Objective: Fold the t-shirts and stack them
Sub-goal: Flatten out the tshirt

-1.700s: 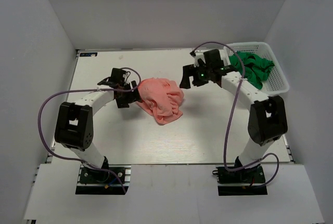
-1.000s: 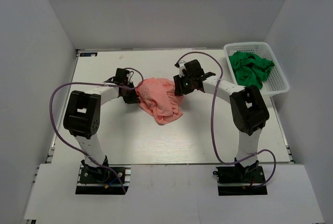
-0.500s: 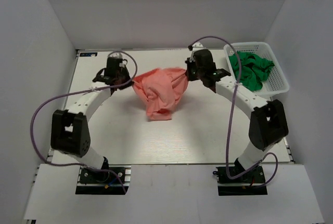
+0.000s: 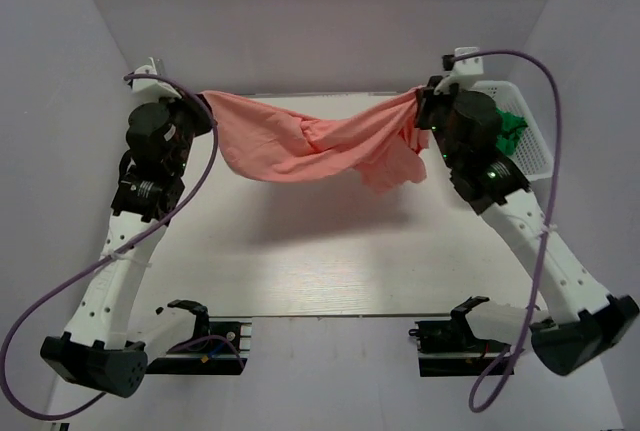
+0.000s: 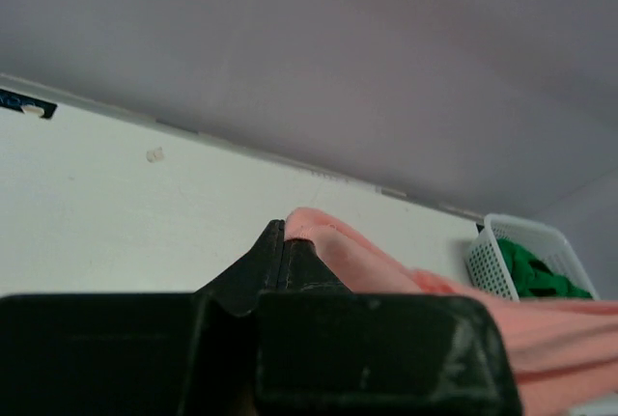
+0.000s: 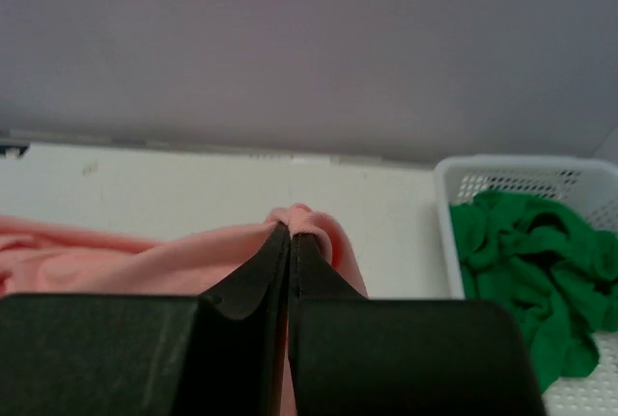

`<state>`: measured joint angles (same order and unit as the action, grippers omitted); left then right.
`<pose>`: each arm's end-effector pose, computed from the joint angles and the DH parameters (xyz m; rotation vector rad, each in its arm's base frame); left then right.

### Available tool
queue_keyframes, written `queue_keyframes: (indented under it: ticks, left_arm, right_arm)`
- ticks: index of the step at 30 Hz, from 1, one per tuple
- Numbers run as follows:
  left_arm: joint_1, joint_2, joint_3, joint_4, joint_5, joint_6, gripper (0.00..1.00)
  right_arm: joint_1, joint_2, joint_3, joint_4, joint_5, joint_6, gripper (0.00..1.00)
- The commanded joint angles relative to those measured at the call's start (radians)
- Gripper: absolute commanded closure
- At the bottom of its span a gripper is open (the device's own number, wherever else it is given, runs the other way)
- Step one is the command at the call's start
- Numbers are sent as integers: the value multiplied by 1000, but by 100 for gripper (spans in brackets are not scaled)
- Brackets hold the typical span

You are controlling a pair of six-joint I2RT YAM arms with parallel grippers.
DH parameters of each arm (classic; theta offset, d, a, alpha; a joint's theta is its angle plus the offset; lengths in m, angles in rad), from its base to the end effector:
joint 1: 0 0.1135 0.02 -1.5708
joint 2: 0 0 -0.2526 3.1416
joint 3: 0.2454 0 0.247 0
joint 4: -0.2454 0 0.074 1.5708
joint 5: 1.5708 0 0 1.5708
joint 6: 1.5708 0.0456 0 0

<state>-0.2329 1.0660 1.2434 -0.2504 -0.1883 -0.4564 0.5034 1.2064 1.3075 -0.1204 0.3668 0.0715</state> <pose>0.2370 -0.0474 0.4273 -0.3278 1.6228 -0.3714 0.2521 0.1202 0.4311 -0.0572 1.5900 0.1569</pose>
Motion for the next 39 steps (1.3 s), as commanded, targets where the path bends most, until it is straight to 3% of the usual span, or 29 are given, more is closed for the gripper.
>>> queue_keyframes:
  ticks: [1, 10, 14, 21, 27, 36, 39]
  left_arm:
    - [0, -44, 44, 25, -80, 42, 100]
    - [0, -142, 116, 4, -237, 90, 100]
    - [0, -173, 154, -38, -318, 90, 100]
    - [0, -284, 163, -81, -264, 73, 100]
    - [12, -371, 129, -59, -212, 48, 100]
    - [12, -192, 81, -150, -223, -36, 100]
    - [12, -112, 31, -188, -293, -71, 100]
  right_arm:
    - [-8, -106, -1, 137, 110, -64, 100]
    - [-5, -272, 22, 136, 172, -160, 100]
    - [-3, -382, 6, 127, 118, -182, 100]
    - [-3, -531, -37, 84, -3, -127, 100]
    - [-3, -539, -36, 45, -61, -81, 100]
    - [-2, -466, -134, 99, -88, -24, 100]
    - [-2, -397, -209, 151, -59, 43, 100]
